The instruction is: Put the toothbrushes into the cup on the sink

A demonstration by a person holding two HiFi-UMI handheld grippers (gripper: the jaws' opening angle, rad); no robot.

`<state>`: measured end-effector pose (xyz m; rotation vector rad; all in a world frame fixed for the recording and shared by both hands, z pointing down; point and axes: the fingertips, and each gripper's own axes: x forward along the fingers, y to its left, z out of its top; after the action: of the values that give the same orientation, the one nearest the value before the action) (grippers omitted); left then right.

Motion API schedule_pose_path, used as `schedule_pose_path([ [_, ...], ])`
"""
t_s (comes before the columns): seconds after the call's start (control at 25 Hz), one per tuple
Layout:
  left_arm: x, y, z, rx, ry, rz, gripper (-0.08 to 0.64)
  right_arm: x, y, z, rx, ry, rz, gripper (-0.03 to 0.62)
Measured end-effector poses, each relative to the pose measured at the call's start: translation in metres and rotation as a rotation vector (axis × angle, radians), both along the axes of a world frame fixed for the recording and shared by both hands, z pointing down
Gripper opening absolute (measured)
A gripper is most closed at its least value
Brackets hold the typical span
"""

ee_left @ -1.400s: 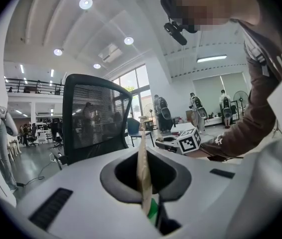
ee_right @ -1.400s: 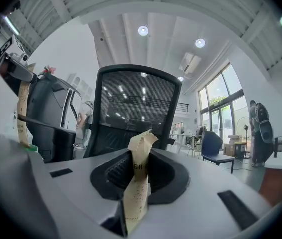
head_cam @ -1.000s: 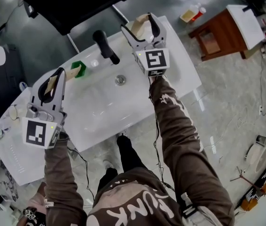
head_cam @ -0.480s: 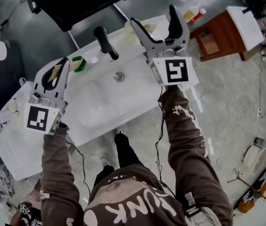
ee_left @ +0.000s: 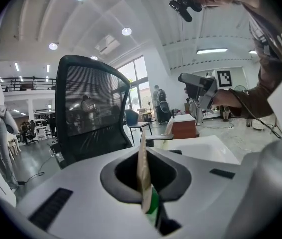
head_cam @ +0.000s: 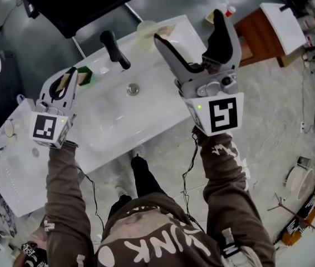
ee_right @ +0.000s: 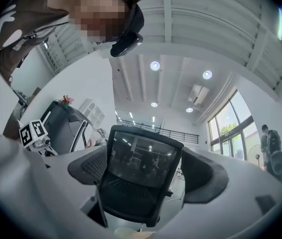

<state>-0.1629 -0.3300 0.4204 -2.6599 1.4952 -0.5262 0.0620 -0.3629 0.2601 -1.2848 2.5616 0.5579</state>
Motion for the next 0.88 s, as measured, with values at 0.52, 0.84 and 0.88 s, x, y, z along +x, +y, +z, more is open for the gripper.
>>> schedule_pose_path([
  [0.52, 0.001, -0.006, 0.034, -0.022, 0.009, -0.012, 0.009, 0.021, 0.017, 0.009, -0.001, 0.068, 0.014, 0.457],
  [0.84, 0.008, -0.003, 0.019, 0.063, 0.078, 0.018, 0.201, 0.019, 0.022, 0.014, -0.018, 0.078, 0.005, 0.459],
  [0.88, 0.009, -0.001, 0.016, 0.072, 0.082, 0.021, 0.217, 0.018, 0.022, 0.014, -0.021, 0.078, 0.004, 0.459],
])
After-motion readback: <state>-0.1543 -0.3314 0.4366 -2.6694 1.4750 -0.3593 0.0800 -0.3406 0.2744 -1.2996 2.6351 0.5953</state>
